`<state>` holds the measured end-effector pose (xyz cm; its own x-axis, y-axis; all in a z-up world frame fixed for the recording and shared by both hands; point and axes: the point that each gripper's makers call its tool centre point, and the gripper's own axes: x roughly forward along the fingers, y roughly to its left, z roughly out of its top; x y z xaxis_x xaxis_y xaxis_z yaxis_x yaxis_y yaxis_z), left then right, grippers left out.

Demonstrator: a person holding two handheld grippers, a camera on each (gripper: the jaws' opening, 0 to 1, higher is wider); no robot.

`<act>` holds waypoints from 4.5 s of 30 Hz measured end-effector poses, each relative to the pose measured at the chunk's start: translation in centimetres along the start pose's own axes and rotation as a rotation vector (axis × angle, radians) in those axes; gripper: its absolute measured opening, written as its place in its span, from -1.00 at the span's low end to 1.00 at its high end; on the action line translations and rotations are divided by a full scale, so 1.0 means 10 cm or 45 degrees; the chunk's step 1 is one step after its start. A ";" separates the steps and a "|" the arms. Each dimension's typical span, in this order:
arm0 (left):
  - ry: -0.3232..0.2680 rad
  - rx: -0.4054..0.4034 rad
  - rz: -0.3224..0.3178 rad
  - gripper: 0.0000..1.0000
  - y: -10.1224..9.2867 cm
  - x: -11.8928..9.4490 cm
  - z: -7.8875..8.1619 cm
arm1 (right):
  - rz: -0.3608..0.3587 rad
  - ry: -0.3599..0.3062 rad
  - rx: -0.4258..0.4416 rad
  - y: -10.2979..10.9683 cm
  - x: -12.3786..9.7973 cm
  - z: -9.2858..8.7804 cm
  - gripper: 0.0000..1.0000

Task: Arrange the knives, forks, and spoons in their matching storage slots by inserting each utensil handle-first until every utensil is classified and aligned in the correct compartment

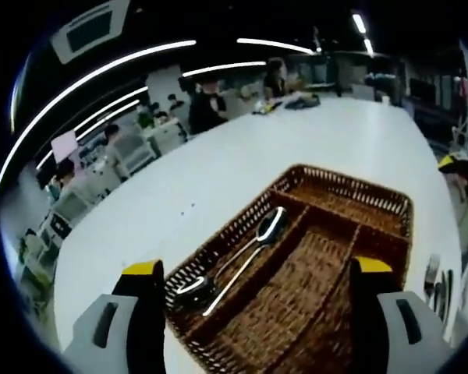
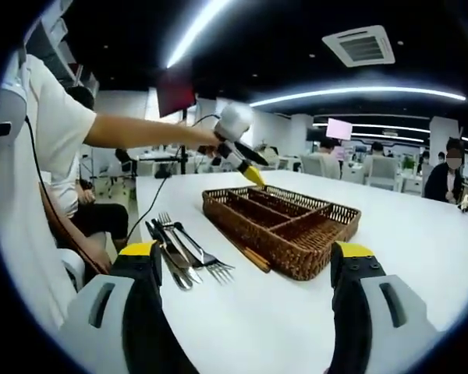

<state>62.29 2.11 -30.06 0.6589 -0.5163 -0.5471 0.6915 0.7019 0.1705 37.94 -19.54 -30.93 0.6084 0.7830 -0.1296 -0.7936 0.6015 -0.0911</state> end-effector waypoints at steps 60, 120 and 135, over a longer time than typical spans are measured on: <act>-0.171 -0.151 0.177 0.99 -0.25 -0.62 -0.43 | 0.139 0.023 -0.001 0.43 0.29 -0.06 0.84; -0.244 -0.152 0.196 0.99 -0.60 -0.96 -0.71 | 0.241 0.042 -0.017 0.64 0.52 -0.09 0.76; -0.266 -0.200 0.181 0.99 -0.71 -0.96 -0.82 | 0.232 0.073 -0.040 0.62 0.58 -0.10 0.76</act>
<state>48.64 6.11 -32.71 0.8039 -0.4858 -0.3431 0.5445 0.8333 0.0957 36.50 -11.44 -33.20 0.4540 0.8676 -0.2030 -0.8910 0.4447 -0.0919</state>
